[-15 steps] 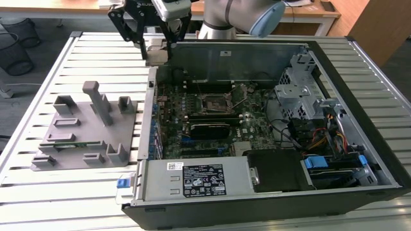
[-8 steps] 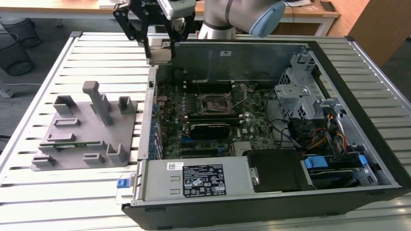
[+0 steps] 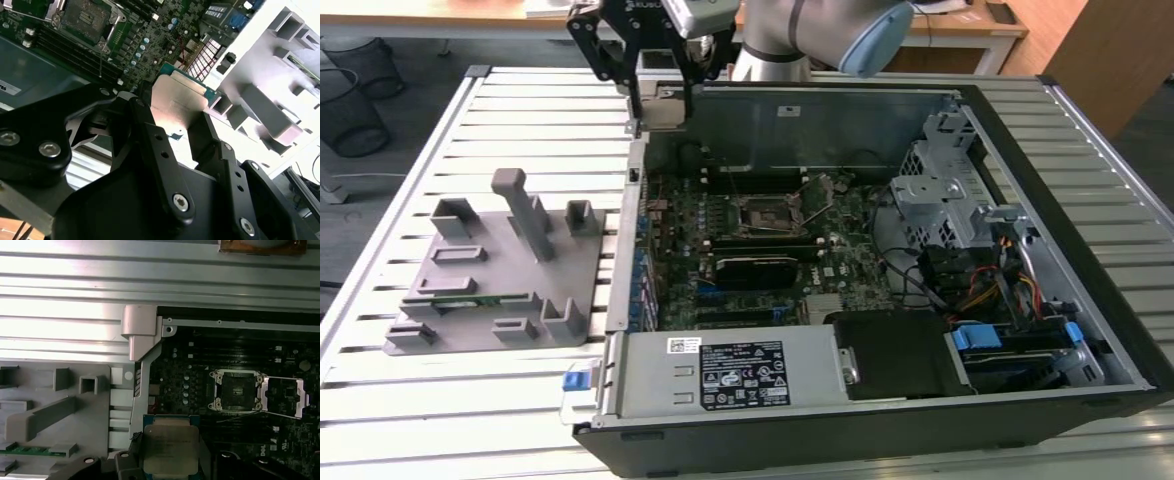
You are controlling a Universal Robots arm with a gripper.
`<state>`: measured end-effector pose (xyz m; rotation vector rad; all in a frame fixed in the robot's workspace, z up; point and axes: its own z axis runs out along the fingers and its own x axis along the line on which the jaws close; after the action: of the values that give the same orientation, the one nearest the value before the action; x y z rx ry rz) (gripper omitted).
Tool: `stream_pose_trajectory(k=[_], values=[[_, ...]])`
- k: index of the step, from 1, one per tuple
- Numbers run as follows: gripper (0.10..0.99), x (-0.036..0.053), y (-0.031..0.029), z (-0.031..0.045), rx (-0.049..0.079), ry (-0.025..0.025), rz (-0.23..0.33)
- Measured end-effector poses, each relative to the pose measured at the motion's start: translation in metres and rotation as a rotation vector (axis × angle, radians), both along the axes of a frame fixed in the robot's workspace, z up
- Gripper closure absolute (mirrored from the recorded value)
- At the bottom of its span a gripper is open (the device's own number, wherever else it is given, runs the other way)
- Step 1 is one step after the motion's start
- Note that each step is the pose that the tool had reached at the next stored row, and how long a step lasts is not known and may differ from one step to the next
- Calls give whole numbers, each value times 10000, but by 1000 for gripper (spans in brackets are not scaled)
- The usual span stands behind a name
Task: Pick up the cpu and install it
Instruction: 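Pick up the cpu and move it towards the insertion slot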
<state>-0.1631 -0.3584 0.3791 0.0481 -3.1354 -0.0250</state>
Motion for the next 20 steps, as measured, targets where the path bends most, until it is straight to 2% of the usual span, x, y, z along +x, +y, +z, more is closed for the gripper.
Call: stream_pose_trajectory(k=[20], values=[[553, 216, 90, 0, 0, 0, 0]])
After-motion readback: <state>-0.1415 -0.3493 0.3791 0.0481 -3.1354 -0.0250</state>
